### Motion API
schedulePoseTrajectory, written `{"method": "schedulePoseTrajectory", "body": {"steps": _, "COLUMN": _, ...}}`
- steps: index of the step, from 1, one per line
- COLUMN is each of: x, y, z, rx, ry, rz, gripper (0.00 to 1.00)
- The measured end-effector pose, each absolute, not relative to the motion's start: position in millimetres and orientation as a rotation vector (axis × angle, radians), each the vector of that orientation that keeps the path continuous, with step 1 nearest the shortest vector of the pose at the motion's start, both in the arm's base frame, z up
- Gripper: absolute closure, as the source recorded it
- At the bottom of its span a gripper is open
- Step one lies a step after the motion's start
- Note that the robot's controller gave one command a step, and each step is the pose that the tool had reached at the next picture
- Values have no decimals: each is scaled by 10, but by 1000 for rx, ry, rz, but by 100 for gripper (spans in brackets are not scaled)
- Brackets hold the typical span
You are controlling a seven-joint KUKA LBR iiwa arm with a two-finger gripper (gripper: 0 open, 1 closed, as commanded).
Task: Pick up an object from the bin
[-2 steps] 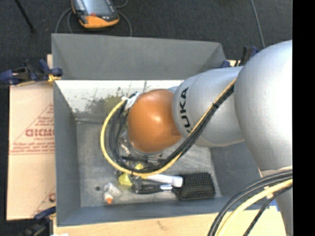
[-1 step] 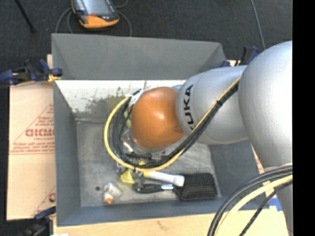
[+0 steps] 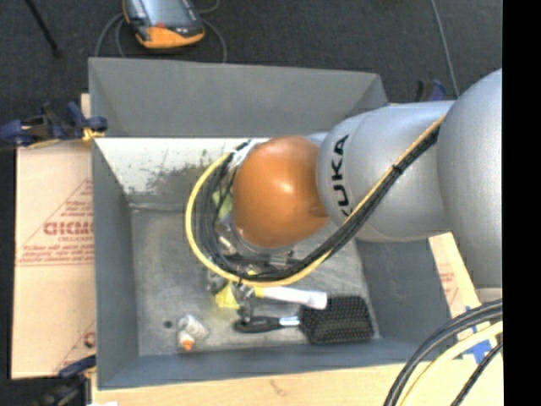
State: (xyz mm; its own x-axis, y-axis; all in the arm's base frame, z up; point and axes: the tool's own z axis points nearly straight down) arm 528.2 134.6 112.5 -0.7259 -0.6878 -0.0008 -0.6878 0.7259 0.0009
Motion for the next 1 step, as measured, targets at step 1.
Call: {"method": "schedulePoseTrajectory", "body": {"steps": 1, "x": 5372, "y": 1572, "z": 2149, "rx": -1215, "ry": 2894, "rz": 2, "gripper": 100}}
